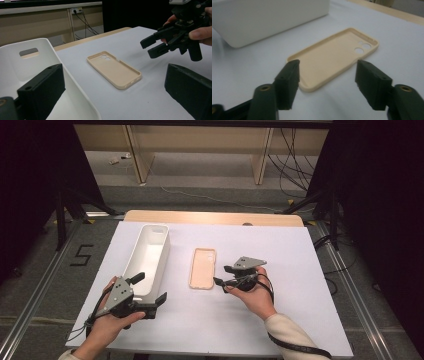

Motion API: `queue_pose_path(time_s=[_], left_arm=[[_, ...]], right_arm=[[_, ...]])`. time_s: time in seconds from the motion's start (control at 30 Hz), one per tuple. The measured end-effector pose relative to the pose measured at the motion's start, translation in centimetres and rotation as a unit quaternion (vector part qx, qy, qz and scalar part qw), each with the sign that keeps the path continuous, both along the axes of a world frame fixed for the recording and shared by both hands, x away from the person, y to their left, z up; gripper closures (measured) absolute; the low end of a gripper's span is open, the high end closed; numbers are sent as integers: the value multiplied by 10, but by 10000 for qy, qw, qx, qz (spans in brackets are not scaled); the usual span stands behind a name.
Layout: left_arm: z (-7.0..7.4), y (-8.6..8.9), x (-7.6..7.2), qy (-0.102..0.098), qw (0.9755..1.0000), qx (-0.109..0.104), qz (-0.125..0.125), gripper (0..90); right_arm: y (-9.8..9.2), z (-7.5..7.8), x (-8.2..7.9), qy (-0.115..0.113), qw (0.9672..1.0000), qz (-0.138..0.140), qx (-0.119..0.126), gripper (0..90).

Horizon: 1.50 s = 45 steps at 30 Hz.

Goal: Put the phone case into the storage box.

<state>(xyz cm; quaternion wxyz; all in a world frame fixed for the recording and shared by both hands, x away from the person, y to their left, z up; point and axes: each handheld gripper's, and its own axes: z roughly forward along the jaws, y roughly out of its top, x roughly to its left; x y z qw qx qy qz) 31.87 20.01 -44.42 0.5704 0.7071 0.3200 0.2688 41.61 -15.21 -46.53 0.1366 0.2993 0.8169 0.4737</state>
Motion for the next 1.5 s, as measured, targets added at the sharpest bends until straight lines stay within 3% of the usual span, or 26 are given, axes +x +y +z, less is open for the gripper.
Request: queue_pose_path(time_s=[0.2, 0.4, 0.6, 0.63, 0.7, 0.8, 0.97, 1.0, 1.03, 1.07, 1.17, 1.27, 1.5], left_arm=[[0, -1, 0, 29, 10000, -11, 18, 25], [1, -1, 0, 1, 10000, 13, 8, 25], [0, -3, 0, 14, 10000, 13, -18, 24], [0, -3, 1, -35, 10000, -14, -60, 24], [1, -2, -1, 2, 10000, 10, -34, 24], [0, 1, -2, -1, 9999, 85, -67, 24], [0, 2, 0, -1, 10000, 7, -67, 25], [1, 2, -1, 36, 10000, 82, -32, 24], [1, 1, -1, 45, 10000, 82, -31, 24], [1, 1, -1, 54, 9999, 83, -35, 24], [1, 0, 0, 49, 9999, 114, -42, 24], [3, -1, 0, 58, 9999, 128, -33, 24], [8, -3, 3, 29, 9997, 244, -44, 25]], right_arm=[[-8, 7, -7, -132, 9992, 121, 366, 253], [-14, 12, -14, -282, 9986, 147, 420, 218], [-20, 18, -20, -287, 9978, 232, 547, 209], [-21, 18, -20, -382, 9972, 209, 607, 208], [-23, 21, -23, -327, 9971, 212, 650, 207], [-25, 25, -27, -433, 9967, 185, 654, 206], [-31, 28, -31, -517, 9968, 171, 587, 199], [-34, 28, -33, -590, 9960, 179, 643, 197], [-36, 29, -34, -503, 9965, 193, 632, 197], [-39, 29, -35, -598, 9963, 144, 608, 197], [-43, 30, -38, -567, 9963, 125, 634, 197], [-53, 32, -43, -676, 9954, 64, 682, 197], [-69, 36, -54, -638, 9952, -38, 740, 196]])
